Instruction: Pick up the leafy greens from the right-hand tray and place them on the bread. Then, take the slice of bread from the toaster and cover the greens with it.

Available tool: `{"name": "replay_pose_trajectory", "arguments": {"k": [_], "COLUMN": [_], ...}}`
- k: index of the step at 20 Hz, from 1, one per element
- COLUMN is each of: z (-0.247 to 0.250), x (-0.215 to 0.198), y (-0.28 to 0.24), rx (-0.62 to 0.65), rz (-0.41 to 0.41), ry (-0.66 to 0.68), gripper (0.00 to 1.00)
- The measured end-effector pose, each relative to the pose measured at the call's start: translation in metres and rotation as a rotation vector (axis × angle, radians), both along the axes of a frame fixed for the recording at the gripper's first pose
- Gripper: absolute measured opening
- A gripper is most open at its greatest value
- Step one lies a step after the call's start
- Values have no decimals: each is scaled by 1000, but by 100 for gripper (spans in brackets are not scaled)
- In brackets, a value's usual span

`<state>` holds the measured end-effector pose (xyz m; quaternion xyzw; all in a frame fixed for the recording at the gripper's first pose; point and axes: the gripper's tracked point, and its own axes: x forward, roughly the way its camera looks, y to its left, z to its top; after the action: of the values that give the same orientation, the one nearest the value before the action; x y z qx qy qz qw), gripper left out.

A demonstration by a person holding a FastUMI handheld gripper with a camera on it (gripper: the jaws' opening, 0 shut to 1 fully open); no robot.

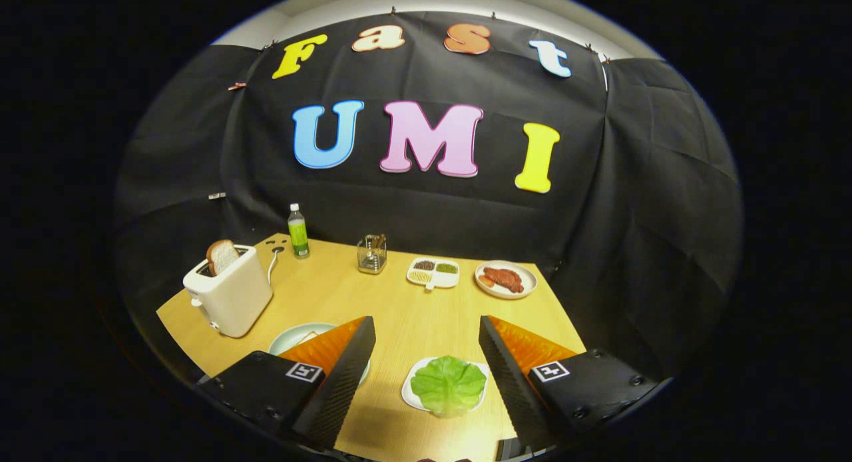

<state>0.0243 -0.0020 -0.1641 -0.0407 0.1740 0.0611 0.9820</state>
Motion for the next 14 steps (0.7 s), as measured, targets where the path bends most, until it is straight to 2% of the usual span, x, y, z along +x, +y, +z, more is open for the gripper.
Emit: {"name": "replay_pose_trajectory", "arguments": {"k": [6,9,14], "z": [-82,-129,-194], "x": [18,23,31], "y": [-29,-33,-39], "rx": [-34,-19,-68], "rz": [-16,-10,3], "ry": [182,298,432], "gripper": [98,98,98]}}
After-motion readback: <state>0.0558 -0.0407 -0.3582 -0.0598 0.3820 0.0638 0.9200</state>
